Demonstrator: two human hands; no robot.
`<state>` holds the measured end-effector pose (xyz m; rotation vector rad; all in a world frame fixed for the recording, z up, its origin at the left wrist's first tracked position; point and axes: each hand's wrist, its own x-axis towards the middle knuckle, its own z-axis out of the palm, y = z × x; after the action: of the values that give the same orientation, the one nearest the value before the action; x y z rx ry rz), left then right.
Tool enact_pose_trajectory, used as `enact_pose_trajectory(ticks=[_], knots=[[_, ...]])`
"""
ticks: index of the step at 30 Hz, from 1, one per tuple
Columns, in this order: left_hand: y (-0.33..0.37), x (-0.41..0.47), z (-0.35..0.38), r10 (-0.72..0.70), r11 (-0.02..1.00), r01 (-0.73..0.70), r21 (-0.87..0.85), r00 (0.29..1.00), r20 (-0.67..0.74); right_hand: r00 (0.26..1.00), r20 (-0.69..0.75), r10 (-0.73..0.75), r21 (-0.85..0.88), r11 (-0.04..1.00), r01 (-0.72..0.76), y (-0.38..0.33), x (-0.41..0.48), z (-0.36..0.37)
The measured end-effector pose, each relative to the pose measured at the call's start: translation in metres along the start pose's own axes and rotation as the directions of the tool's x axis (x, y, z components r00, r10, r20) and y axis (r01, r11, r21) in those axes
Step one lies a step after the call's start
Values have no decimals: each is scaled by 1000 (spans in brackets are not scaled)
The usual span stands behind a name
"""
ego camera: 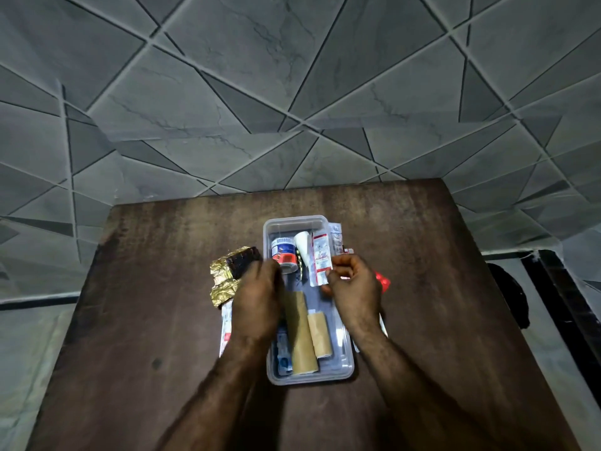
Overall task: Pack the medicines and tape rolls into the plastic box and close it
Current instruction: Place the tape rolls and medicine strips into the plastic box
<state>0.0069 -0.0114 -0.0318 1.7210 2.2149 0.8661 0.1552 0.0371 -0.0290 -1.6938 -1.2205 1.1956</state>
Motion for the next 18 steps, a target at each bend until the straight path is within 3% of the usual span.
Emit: enact_pose_trajectory(ticks=[2,6,10,14,18], knots=[[6,-10,7,144,976,-155,151,987,76,1000,9,-15,-74,997,16,4,-6,9],[14,-19,16,234,918,-283,279,952,198,999,50,-6,-199,980,16,14,-13,18],[8,-27,27,160,928,-246,279,941,299,992,122,41,-345,939,4,16,-16,18],[6,-26,31,18,973,-95,212,941,338,985,171,14,-504,860,75,13,-17,13],[4,-19,23,37,995,-59,80,968,250,973,216,-77,-534,825,184,9,-15,9]])
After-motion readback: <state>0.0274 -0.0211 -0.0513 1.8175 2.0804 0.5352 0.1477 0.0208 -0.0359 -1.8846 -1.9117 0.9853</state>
